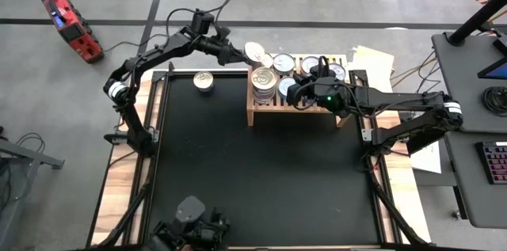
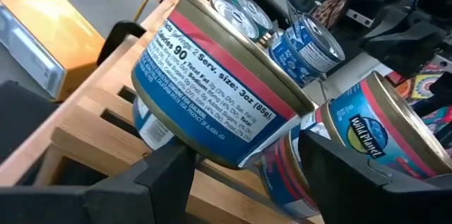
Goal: Stack canned seafood by type on shelf
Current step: Stack the blue-pink tuna can on top of the blue-pink tuna can on the shelf
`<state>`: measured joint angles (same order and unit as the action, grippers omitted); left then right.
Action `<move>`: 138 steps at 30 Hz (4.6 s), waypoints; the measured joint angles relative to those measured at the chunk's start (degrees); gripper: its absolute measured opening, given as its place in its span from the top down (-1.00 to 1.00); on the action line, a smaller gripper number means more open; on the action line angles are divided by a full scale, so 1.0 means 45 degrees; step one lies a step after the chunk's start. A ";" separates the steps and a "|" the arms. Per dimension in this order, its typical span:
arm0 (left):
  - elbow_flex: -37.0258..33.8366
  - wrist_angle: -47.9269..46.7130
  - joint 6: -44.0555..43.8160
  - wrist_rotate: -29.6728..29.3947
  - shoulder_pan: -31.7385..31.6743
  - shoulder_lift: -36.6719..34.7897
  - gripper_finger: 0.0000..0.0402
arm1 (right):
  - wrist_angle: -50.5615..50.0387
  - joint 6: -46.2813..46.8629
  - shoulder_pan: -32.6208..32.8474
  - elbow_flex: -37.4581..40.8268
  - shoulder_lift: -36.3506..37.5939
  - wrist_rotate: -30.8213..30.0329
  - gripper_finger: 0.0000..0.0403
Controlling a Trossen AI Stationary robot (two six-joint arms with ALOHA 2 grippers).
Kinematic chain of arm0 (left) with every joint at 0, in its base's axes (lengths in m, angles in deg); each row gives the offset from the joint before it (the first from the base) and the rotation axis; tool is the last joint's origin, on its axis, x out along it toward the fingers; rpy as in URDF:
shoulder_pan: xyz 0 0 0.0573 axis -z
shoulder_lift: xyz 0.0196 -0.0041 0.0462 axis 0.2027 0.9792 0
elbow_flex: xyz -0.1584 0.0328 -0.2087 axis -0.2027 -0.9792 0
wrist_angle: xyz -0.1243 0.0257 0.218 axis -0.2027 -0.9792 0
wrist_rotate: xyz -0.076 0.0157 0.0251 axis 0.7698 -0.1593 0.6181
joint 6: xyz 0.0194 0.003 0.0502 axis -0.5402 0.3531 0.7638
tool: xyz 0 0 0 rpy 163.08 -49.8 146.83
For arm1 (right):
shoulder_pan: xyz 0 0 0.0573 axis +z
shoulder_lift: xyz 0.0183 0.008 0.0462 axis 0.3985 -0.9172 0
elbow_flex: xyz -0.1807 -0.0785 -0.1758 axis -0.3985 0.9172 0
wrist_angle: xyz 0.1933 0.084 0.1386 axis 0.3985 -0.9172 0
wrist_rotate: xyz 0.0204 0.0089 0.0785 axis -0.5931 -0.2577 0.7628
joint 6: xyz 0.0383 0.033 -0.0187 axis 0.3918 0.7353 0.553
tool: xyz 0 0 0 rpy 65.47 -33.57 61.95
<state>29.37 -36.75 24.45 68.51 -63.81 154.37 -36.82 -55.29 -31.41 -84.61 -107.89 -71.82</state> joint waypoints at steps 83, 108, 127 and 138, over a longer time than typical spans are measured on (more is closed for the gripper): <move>-0.0013 -0.2703 0.4920 -0.3093 -0.0109 -0.0976 -0.56 | -0.0472 -0.0020 0.0000 0.0000 0.0005 0.0030 0.95; -0.2911 -0.6522 0.4884 -1.0853 -0.1501 -0.0665 0.91 | -0.0457 -0.0982 -0.0083 0.0000 -0.0505 0.0127 0.95; -0.4121 -0.5984 0.4284 -1.0825 -0.1405 -0.0565 0.99 | 0.0390 -0.0886 -0.0357 -0.0054 -0.0235 0.0015 0.95; -0.4088 -0.7871 0.3271 -1.0215 -0.0461 -0.0627 1.00 | 0.0056 -0.3140 -0.1441 -0.1879 -0.0357 0.2293 0.95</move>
<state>10.97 -72.17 39.17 22.54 -65.89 151.55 -36.57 -69.42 -37.89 -93.07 -109.50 -61.50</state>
